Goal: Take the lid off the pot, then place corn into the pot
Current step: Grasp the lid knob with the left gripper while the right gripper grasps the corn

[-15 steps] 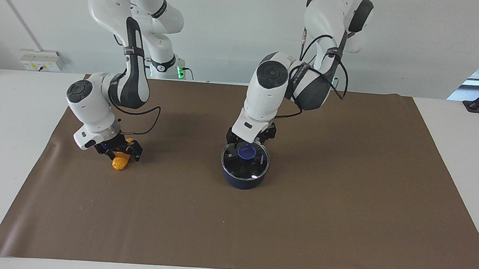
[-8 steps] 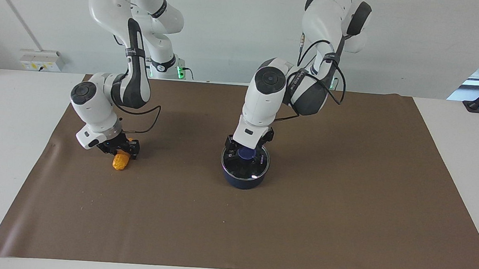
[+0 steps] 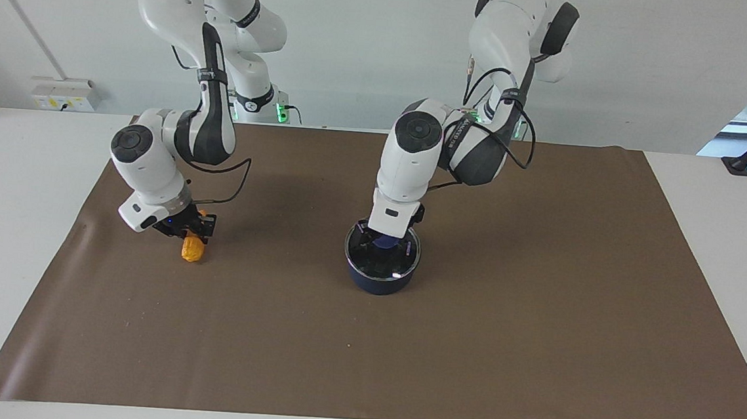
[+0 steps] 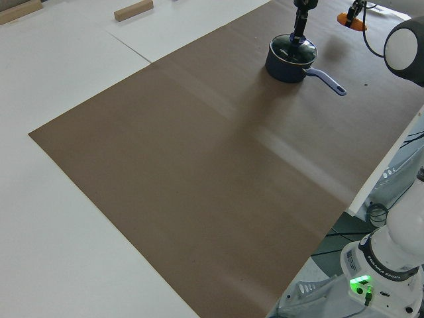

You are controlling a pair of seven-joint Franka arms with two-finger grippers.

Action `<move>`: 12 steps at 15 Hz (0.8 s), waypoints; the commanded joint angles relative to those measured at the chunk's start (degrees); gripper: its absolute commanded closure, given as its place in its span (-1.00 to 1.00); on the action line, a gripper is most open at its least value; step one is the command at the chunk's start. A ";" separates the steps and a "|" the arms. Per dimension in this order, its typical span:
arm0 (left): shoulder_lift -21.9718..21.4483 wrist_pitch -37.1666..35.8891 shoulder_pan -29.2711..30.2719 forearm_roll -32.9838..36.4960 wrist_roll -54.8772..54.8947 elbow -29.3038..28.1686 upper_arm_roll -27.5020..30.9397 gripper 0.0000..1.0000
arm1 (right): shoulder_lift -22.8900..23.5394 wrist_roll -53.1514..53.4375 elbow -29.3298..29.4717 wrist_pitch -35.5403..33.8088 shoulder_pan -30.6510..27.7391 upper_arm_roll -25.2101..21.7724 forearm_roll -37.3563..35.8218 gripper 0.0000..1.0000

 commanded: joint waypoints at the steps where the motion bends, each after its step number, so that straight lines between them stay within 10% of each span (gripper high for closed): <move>1: -2.97 3.25 -1.03 1.59 -3.03 -4.81 0.94 -1.00 | -2.59 -1.35 6.76 -10.95 -0.15 1.11 -0.57 1.00; 9: -5.96 3.87 -1.90 1.59 -4.52 -8.76 0.85 -0.99 | -5.34 6.38 21.70 -28.11 1.70 2.60 0.14 1.00; 12: -7.10 6.76 -2.26 1.59 -4.88 -11.83 0.85 -0.99 | -6.29 6.73 18.12 -24.26 3.09 2.87 0.31 1.00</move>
